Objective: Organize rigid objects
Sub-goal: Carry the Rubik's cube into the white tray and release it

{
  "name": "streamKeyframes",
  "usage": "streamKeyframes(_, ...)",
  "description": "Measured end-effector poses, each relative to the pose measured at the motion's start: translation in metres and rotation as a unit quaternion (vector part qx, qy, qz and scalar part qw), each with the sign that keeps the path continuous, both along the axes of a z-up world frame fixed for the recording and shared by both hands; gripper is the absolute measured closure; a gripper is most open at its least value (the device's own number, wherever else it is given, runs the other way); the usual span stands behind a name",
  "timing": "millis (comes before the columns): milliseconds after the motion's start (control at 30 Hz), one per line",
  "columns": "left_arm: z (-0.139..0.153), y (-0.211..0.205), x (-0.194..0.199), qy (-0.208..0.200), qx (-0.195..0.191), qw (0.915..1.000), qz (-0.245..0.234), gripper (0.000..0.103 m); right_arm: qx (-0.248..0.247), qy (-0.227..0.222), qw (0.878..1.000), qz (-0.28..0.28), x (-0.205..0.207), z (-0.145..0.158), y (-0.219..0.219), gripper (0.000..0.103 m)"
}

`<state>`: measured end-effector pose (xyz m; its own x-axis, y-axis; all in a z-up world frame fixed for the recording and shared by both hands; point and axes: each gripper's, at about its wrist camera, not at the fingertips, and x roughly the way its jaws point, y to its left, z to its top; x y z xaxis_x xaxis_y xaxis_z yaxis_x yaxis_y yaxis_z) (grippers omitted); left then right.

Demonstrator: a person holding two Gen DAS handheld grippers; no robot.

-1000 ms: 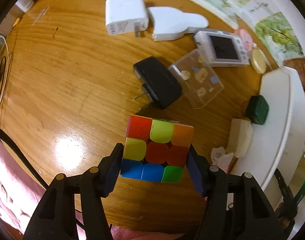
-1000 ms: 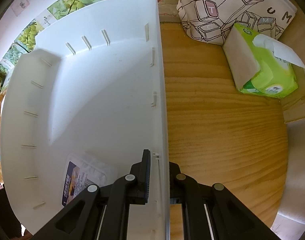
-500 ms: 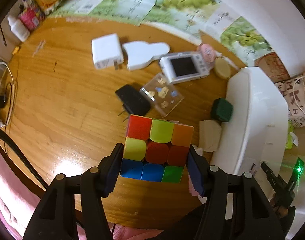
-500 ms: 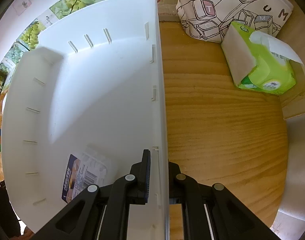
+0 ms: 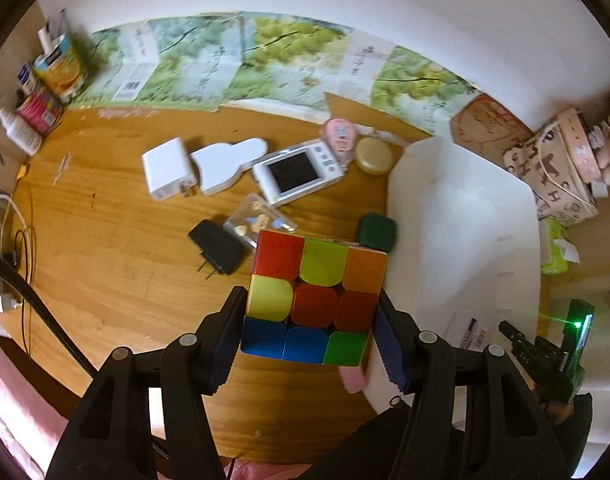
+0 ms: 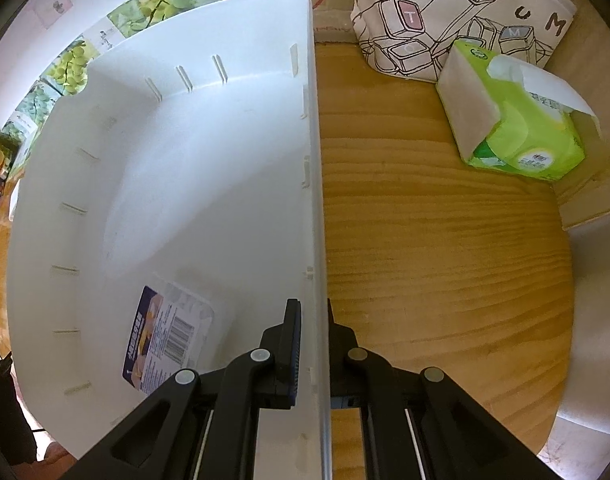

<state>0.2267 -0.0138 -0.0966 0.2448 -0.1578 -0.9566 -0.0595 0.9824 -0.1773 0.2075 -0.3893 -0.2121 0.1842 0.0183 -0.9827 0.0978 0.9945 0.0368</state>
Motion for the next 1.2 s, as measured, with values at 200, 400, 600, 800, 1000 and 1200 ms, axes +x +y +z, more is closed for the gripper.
streamKeyframes(200, 0.010, -0.028, 0.000, -0.031, -0.026, 0.9980, -0.048, 0.039, 0.005, 0.001, 1.000, 0.008, -0.006, -0.001, 0.005, 0.095)
streamKeyframes(400, 0.023, -0.061, -0.002, -0.070, -0.052, 0.9901, -0.110, 0.039, 0.005, 0.003, 1.000, 0.010, -0.008, -0.003, 0.004, 0.095)
streamKeyframes(600, 0.029, -0.096, -0.012, -0.115, -0.069, 0.9755, -0.174, 0.039, 0.006, 0.008, 1.000, 0.011, -0.004, -0.008, 0.004, 0.095)
streamKeyframes(800, 0.026, -0.132, -0.030, -0.142, -0.097, 0.9538, -0.247, 0.044, 0.009, 0.015, 1.000, 0.012, 0.001, -0.014, 0.005, 0.095)
streamKeyframes(1000, 0.000, -0.174, -0.053, -0.116, -0.091, 0.9363, -0.319, 0.044, 0.007, 0.022, 1.000, 0.008, 0.004, -0.021, 0.001, 0.095)
streamKeyframes(1200, -0.025, -0.194, -0.063, -0.062, -0.098, 0.9300, -0.349, 0.044, 0.006, 0.026, 1.000, 0.010, 0.009, -0.025, 0.004, 0.095)
